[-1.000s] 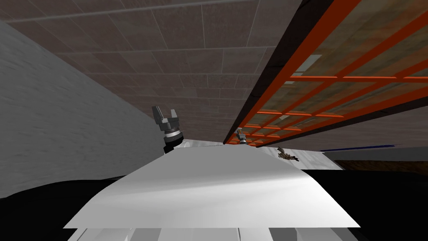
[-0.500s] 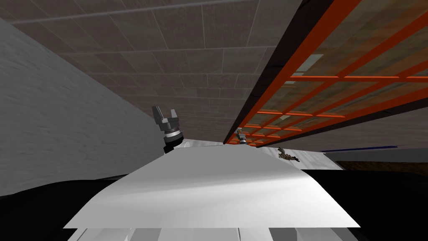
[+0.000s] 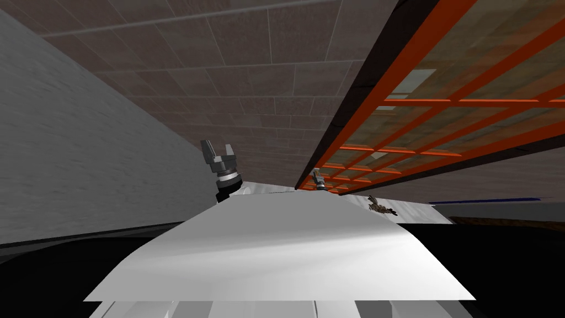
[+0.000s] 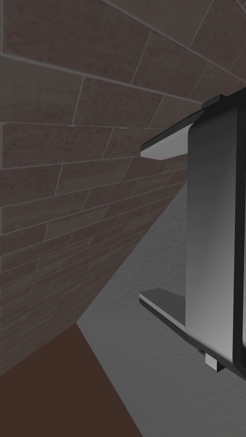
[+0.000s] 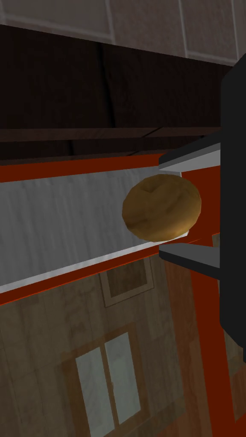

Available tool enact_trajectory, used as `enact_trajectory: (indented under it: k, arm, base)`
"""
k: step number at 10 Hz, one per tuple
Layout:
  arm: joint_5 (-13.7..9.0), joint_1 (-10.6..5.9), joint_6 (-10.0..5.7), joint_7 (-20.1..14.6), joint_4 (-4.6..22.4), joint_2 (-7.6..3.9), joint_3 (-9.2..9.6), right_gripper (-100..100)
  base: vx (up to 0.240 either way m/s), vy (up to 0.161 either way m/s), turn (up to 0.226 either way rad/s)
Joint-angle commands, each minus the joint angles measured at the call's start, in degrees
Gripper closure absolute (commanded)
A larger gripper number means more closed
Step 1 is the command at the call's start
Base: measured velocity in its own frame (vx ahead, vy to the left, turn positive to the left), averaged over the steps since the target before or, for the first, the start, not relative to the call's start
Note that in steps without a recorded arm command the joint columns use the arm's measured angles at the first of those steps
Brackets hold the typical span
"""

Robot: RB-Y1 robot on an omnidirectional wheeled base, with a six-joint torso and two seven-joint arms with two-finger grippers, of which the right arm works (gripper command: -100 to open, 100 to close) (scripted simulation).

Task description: Pull the door open

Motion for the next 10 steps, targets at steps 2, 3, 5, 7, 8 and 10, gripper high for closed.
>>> enact_trajectory:
  k: [2,3,5,7,8,10]
  arm:
    - [-1.4,-0.14,0.07,-4.4,0.3,-0.08,0.66,100]
    - [-1.4,-0.14,0.07,-4.9,0.3,-0.08,0.66,100]
    - [-2.7,-0.36,0.14,-8.5,0.6,-0.24,1.21,100]
    - [-3.4,-0.47,0.17,-11.2,0.7,-0.33,1.48,100]
    - [-4.1,-0.59,0.21,-12.7,0.8,-0.42,1.80,100]
    - [-4.9,-0.73,0.25,-15.5,1.0,-0.52,2.15,100]
  base:
    - [-0.042,-0.013,0.050]
    - [-0.038,-0.013,0.029]
    - [-0.034,-0.010,0.049]
    - [-0.033,-0.013,0.031]
    - [-0.048,-0.015,0.066]
    - [-0.037,-0.011,0.037]
